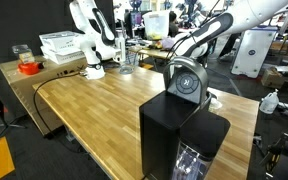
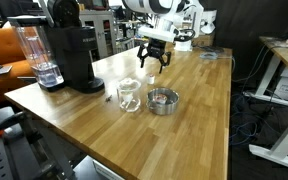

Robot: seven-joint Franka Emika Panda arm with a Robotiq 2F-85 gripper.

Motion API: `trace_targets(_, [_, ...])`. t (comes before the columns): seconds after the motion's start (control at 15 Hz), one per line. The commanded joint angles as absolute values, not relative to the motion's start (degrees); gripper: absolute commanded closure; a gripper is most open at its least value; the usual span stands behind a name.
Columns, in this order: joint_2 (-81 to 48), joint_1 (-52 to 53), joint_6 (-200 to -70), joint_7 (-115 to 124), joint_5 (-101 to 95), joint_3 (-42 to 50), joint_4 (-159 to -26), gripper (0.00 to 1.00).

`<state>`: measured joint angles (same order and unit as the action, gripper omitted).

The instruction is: Pick the lid on the table, put it on the jar, then put one cup in the pot and another cup inside the coffee maker

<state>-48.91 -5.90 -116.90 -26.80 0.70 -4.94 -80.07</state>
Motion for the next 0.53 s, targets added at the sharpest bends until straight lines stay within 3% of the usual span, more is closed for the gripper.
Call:
trace_targets(0.0, [-49.01,-6.05,-116.74,-26.7,0.51,-5.15,-79.88,0.0])
trace_targets(0.47, [-49.69,-5.48,-117.13,-26.64,-0.36,-4.79,-79.19,0.0])
